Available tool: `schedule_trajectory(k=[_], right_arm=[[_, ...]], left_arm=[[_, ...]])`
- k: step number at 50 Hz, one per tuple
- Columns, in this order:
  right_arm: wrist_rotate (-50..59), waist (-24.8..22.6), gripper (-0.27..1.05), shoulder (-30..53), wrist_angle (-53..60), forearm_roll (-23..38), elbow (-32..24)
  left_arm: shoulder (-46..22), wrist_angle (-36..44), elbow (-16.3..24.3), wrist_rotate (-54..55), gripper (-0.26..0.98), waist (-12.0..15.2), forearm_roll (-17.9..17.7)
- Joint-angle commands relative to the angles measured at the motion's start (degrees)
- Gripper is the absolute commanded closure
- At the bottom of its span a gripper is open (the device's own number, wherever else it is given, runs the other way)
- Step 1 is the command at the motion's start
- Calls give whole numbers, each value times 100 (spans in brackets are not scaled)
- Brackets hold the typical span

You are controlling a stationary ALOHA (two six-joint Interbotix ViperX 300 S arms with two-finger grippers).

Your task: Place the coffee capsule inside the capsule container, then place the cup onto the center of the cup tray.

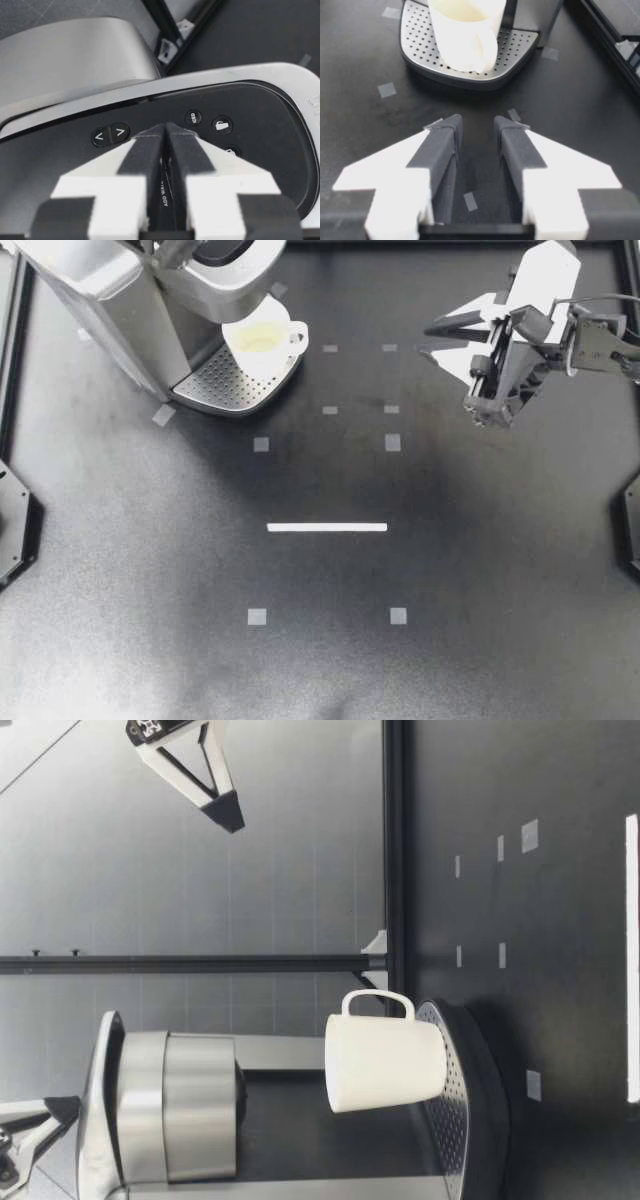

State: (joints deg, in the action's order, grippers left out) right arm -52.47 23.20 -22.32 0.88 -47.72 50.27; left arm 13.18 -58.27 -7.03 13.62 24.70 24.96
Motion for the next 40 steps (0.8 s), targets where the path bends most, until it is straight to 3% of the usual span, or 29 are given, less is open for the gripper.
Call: schedule_trajectory(k=[1,16,31,40], right_arm=[[-9,-18,39,-44,53,9,-62],[-9,-18,39,-44,79,18,-62],[0,-26,39,-70,79,9,-88],[-9,-18,39,-70,79,18,-88]], left_arm=[[26,0,-44,9,60,35,-79],[0,18,-422,18,60,35,-360],[237,475,-18,-35,60,35,-202],[220,747,-9,-44,60,-18,-290]])
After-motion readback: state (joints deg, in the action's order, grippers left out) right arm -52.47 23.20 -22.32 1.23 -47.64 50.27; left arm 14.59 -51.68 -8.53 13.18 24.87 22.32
